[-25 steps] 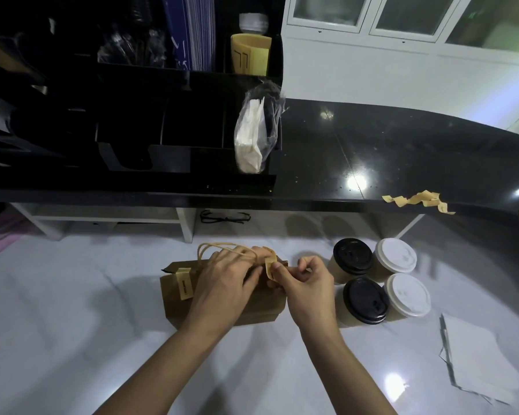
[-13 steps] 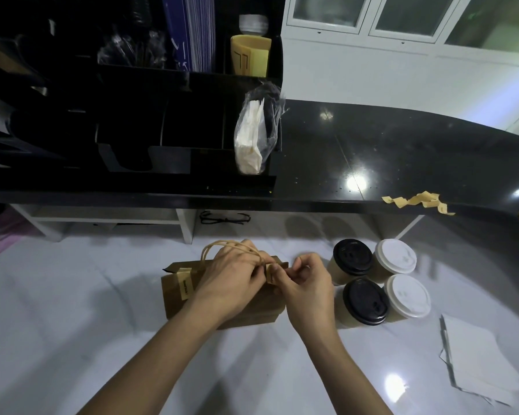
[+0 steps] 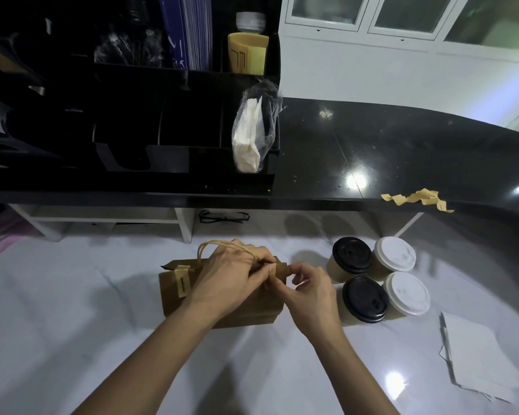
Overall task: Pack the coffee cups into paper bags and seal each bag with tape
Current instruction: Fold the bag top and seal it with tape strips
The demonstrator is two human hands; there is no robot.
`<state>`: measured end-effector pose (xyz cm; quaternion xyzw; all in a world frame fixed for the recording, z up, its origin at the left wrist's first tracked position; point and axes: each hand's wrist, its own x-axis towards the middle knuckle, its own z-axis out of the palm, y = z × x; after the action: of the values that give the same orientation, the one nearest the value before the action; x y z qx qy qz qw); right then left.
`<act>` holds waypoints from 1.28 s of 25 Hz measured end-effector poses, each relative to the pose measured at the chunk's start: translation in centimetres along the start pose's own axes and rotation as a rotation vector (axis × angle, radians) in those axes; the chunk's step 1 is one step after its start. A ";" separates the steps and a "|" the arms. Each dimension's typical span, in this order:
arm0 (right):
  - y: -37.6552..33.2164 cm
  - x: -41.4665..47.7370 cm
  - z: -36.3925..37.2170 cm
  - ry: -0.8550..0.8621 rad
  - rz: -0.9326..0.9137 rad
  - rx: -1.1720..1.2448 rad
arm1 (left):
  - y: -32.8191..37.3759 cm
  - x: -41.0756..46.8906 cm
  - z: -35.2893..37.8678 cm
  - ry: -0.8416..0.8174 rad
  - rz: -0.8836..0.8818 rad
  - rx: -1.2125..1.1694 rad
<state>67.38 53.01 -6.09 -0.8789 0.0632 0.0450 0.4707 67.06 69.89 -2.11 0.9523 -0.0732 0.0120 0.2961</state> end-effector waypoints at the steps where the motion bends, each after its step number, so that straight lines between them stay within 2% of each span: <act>1: 0.0 0.1 0.0 -0.019 0.001 -0.005 | 0.0 0.0 0.1 0.003 -0.003 -0.001; 8: 0.8 0.2 0.8 -0.078 -0.039 0.036 | 0.3 -0.2 0.8 0.136 0.076 0.062; 12: 0.5 0.5 0.5 -0.175 0.009 0.226 | -0.2 -0.2 1.1 0.123 0.023 0.032; 14: 0.6 0.8 0.6 -0.201 0.002 0.242 | -0.4 -0.3 1.1 0.114 0.006 0.014; 23: 1.0 1.1 0.8 -0.175 -0.022 0.317 | -0.3 -0.5 0.7 0.073 -0.014 -0.009; 25: 0.9 1.0 0.8 -0.171 -0.022 0.341 | -0.2 -0.7 0.6 0.072 0.028 -0.004; 29: 0.9 0.9 0.9 -0.144 -0.014 0.334 | -0.8 -2.1 0.1 0.115 0.022 -0.063; 32: 1.1 0.8 1.2 -0.117 0.001 0.341 | -1.7 -4.5 -0.8 0.220 0.077 -0.087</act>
<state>68.01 53.37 -7.79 -0.7821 0.0430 0.0851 0.6158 62.87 72.35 -2.75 0.9280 -0.0773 0.1247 0.3426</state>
